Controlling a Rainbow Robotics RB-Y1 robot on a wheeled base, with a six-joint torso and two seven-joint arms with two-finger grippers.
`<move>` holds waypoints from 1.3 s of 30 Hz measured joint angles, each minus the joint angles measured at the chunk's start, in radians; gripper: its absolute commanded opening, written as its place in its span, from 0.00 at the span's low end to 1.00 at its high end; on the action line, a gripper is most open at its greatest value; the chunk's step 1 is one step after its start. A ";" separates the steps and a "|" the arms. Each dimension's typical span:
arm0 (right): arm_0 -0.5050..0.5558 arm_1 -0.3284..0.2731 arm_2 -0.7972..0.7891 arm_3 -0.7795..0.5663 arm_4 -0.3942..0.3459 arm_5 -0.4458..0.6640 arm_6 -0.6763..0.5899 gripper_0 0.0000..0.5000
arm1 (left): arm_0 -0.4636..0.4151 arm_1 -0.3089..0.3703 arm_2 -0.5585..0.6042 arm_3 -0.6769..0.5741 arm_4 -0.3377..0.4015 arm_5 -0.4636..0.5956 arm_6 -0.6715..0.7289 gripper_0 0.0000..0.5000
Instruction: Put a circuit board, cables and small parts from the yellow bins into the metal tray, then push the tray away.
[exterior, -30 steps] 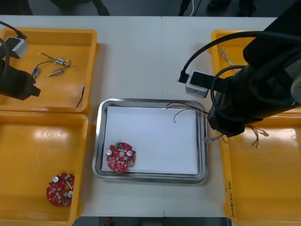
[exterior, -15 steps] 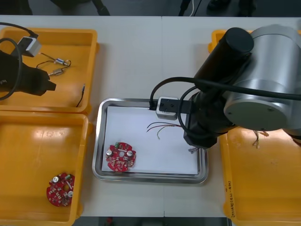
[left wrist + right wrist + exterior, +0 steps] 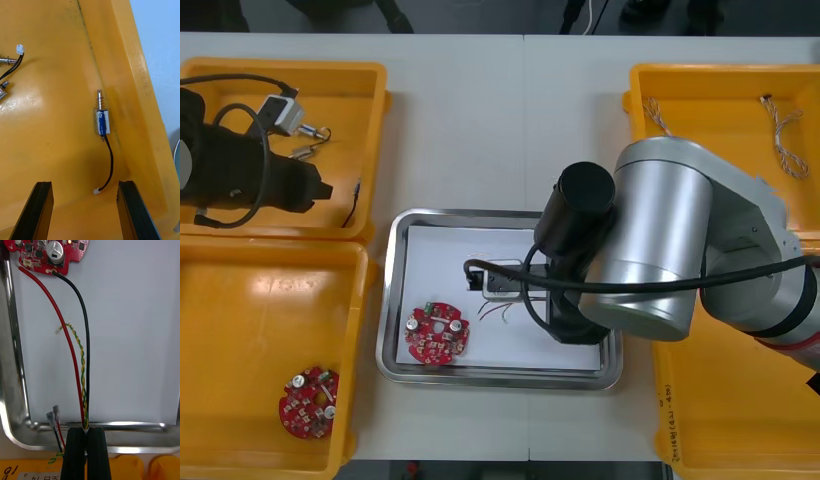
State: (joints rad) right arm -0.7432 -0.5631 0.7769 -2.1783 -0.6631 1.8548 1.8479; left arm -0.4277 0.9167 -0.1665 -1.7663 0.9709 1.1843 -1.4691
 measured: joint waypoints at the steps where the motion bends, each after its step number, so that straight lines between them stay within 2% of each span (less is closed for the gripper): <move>1: 0.002 0.000 0.010 0.000 0.010 -0.012 0.000 0.00 | 0.000 0.000 -0.008 0.006 0.000 -0.015 0.000 1.00; 4: 0.015 0.000 0.036 0.002 0.045 -0.040 0.000 0.00 | 0.000 0.000 -0.027 0.020 0.000 -0.049 0.000 1.00; 12: 0.035 0.000 0.079 0.069 0.052 -0.120 0.002 0.00 | -0.010 0.000 -0.077 0.082 0.003 -0.100 0.000 1.00; 22: 0.095 0.000 0.129 0.097 0.163 -0.183 0.003 0.00 | -0.074 0.000 -0.094 0.138 0.015 -0.021 0.000 1.00; 28: 0.143 0.001 0.138 0.109 0.206 -0.208 0.003 0.00 | -0.088 0.000 -0.104 0.140 0.027 -0.015 0.000 1.00; 37: 0.165 0.003 0.154 0.110 0.244 -0.222 0.003 0.00 | -0.146 0.001 -0.194 0.180 0.032 -0.014 0.000 1.00; 39: 0.165 0.004 0.156 0.111 0.254 -0.222 0.003 0.15 | -0.149 0.001 -0.201 0.181 0.033 -0.014 0.000 1.00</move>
State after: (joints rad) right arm -0.5785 -0.5591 0.9332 -2.0676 -0.4091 1.6324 1.8511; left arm -0.5764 0.9172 -0.3679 -1.5854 1.0040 1.1698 -1.4691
